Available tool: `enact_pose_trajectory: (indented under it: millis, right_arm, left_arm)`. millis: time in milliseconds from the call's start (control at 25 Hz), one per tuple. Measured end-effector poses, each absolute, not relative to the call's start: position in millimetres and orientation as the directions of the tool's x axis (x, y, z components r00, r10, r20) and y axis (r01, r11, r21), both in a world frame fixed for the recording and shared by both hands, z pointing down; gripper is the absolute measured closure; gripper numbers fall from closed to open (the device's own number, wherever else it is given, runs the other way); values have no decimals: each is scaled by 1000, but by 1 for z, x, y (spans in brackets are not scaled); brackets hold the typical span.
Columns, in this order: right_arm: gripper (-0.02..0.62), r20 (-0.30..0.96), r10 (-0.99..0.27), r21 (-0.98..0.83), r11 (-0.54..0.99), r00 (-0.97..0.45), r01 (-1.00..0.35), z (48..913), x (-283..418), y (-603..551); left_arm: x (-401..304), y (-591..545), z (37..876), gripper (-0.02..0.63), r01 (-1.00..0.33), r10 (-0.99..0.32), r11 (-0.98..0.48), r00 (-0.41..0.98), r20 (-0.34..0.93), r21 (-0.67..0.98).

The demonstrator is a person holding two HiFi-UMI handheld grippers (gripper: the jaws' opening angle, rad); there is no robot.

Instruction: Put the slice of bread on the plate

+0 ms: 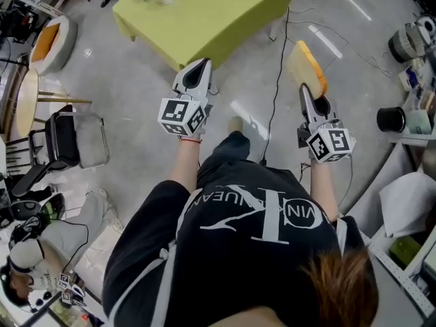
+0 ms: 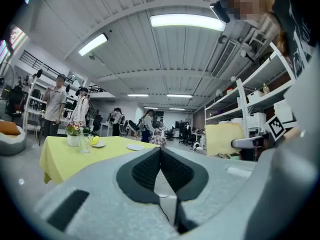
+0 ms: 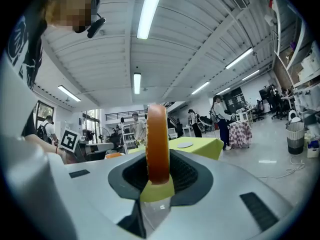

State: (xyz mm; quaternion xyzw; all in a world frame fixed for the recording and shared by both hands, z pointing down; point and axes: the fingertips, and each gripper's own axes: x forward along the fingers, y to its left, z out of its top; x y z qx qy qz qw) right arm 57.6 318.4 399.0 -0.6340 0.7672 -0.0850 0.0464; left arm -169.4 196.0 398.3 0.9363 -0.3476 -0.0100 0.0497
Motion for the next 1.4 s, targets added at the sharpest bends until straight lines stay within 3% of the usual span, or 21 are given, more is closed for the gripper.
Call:
enact_pose_trajectory:
  millis: [600, 1400]
  right_arm:
    - [499, 47, -986, -205, 147, -159, -968, 401, 65, 177]
    - [499, 60, -977, -232, 187, -205, -955, 405, 80, 96]
  left_arm:
    - [-156, 52, 402, 600, -619, -621, -778, 784, 15, 107]
    - [-130, -16, 414, 600, -619, -620, -774, 784, 42, 137]
